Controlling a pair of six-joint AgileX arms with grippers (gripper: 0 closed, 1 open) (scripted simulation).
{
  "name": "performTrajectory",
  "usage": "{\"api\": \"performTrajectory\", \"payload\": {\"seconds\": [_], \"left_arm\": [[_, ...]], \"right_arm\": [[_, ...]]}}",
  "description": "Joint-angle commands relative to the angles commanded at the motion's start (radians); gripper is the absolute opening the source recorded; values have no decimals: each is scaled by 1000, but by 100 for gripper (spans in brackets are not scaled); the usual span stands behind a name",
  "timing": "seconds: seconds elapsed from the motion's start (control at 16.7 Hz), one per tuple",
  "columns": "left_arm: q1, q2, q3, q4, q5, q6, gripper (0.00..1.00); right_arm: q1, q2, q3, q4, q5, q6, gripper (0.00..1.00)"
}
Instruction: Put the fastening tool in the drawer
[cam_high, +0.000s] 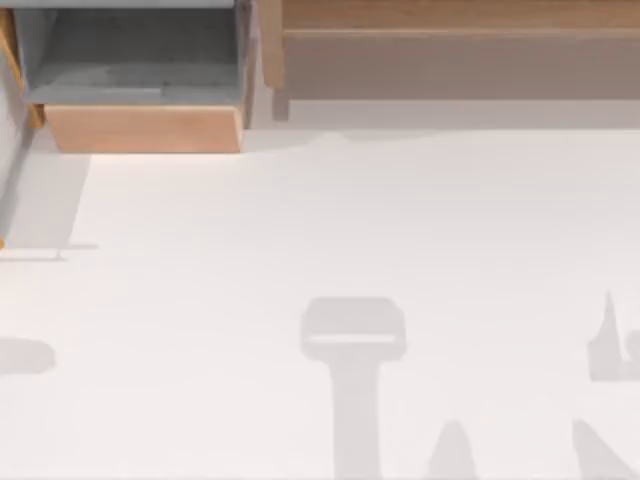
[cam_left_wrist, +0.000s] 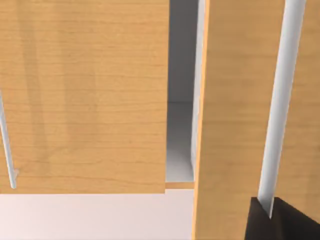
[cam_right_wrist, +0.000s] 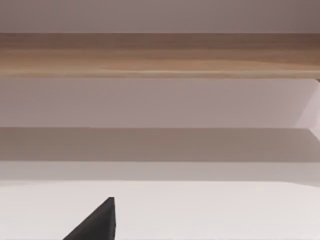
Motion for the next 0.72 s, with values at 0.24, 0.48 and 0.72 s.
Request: {"api": "performTrajectory", "payload": {"seconds": [0.24,0.48,0.72], "left_arm": [[15,-11,-15,12,12,-1,0],[15,-11,-15,12,12,-1,23],[15,-11,-15,12,12,-1,53]], "right_arm": [[0,0,0,0,0,0,100],[0,0,0,0,0,0,100],[0,0,0,0,0,0,100]]}}
